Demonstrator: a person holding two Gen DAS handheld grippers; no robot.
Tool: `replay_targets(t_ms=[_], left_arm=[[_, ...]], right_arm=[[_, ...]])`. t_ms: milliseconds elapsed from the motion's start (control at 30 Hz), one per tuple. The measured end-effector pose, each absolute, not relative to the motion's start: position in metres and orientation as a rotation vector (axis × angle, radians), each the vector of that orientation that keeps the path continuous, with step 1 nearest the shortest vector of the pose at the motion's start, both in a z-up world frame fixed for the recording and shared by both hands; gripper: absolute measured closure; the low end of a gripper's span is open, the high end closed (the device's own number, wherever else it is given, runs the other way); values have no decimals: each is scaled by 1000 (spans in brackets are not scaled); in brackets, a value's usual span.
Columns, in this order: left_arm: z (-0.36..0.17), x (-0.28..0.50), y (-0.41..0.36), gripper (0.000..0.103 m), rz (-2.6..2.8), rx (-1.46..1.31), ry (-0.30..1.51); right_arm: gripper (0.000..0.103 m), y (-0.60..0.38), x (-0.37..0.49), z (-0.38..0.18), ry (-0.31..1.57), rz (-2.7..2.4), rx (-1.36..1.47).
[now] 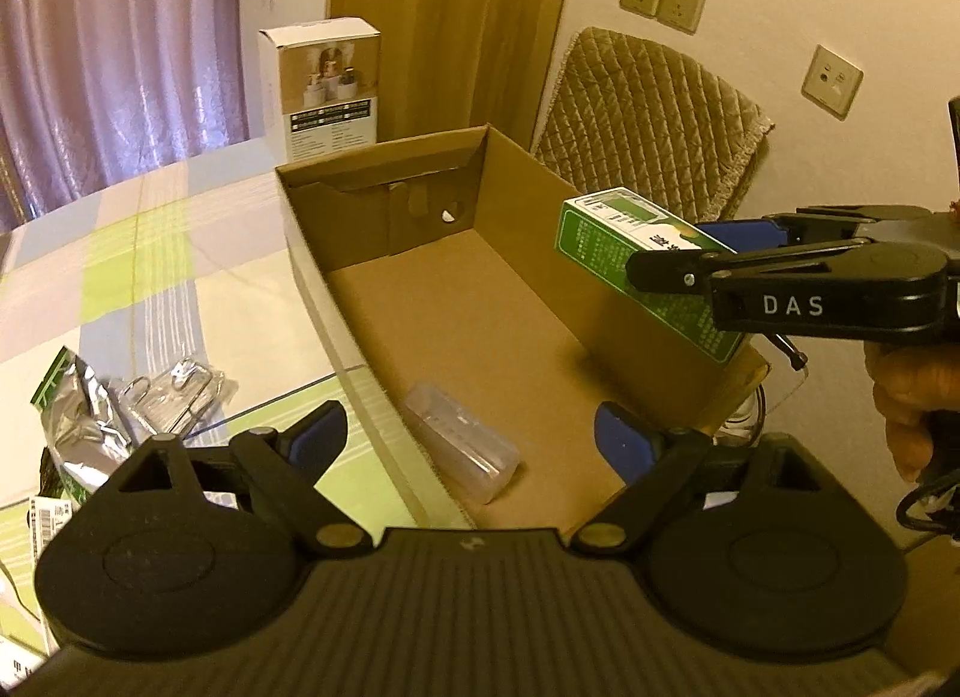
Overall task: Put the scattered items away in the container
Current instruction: 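Open the left tool dropping the floss box while the right tool releases the mouthwash box, then move both tools back over the scattered items on the table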
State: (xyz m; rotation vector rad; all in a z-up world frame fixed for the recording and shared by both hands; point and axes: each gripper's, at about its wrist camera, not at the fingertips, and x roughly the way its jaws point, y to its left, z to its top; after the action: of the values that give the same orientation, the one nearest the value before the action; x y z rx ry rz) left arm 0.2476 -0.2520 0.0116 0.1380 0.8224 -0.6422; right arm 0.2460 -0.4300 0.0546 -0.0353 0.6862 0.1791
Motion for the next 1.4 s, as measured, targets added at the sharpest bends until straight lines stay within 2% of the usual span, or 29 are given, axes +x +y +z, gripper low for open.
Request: replay_targets(t_ms=[833,1400], left_arm=[[9,236,-216,14,-575,125,856],[41,199,-185,9,-534,154,818]], right_arm=[[44,-405,240,61,670,200,-91],[44,-369,200,94,629,228,-98]])
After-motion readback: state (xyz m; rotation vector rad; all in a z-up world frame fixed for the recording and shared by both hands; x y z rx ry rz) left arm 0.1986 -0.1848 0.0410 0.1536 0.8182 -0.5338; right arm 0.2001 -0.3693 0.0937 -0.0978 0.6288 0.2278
